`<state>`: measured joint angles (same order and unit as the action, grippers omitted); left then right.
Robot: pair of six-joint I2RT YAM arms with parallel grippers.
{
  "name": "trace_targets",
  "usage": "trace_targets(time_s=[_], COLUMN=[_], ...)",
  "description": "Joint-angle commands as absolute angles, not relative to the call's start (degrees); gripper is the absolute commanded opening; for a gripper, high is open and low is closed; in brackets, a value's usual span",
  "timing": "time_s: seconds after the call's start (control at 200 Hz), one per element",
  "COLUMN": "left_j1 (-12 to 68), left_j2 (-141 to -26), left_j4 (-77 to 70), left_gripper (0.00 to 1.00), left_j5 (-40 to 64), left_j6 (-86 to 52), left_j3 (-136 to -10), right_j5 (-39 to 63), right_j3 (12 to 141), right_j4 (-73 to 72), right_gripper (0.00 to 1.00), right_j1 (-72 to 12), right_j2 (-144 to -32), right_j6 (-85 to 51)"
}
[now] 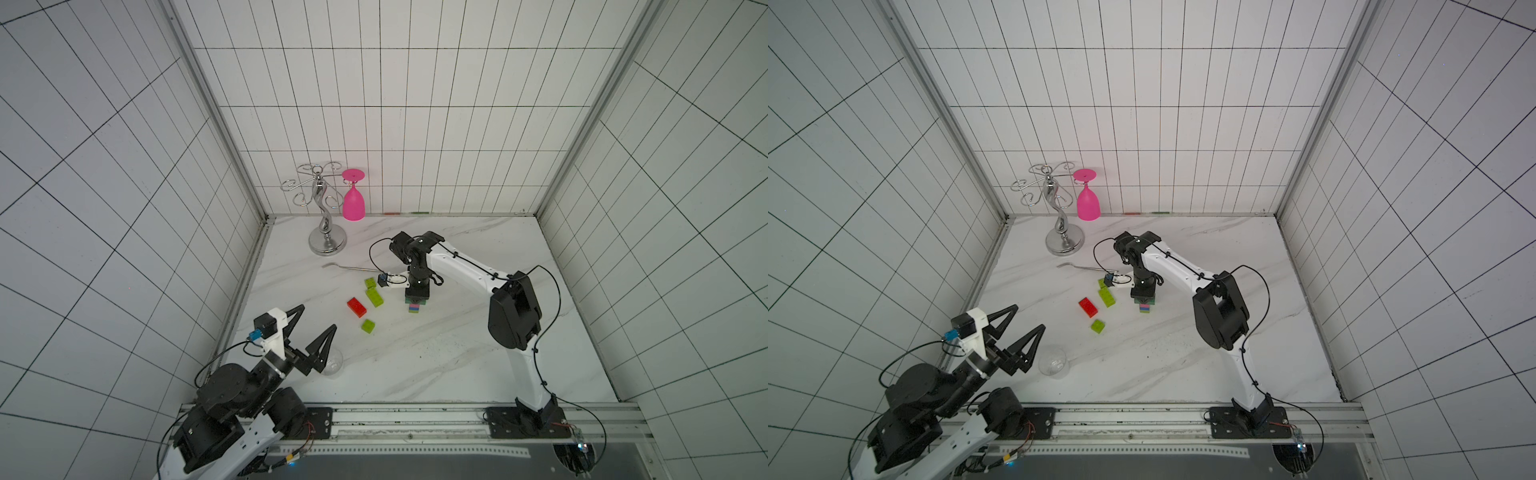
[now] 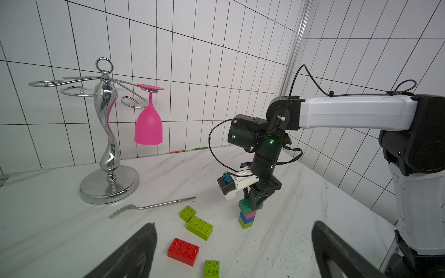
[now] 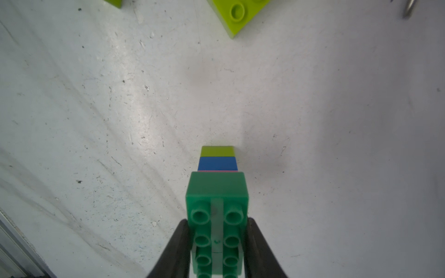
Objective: Assemble a spoon with lego
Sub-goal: Assemble the lego brick with the lego brick.
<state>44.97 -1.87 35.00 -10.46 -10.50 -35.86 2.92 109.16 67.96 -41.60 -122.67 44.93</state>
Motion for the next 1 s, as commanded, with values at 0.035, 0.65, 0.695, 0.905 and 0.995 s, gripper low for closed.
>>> trace_targets(time_s=[0.035,0.65,0.695,0.905,0.995], left_j1=[45.18,45.18,45.17,45.17,45.13], left_j2=[-1.12,-1.08,-1.07,-1.07,-0.99], left_j4=[35.84,35.88,35.86,35.86,35.86], left_gripper=[0.99,0.99,0.99,0.99,0.99], left_j5=[-10.11,-10.20,-10.20,-10.28,-10.29], left_j6=[-10.01,-9.96,-9.95,-9.96,-10.00], left_j3=[-35.74,-35.73,-35.70,-35.69,-35.68], right_j5=[7.37,3.89,3.87,3.55,3.26], right_j3=[106.48,107.72,107.75,107.75,107.73], right_j4=[70.38,68.76,68.81,68.84,68.79], right_gripper=[0.26,0.26,0.26,0.26,0.25], right_j1=[-42.71,-42.96,-42.92,-43.03,-43.10], right_j2=[-124.19,-120.70,-120.59,-119.62,-119.25], right_j6=[45.44,44.65,44.57,44.51,44.47])
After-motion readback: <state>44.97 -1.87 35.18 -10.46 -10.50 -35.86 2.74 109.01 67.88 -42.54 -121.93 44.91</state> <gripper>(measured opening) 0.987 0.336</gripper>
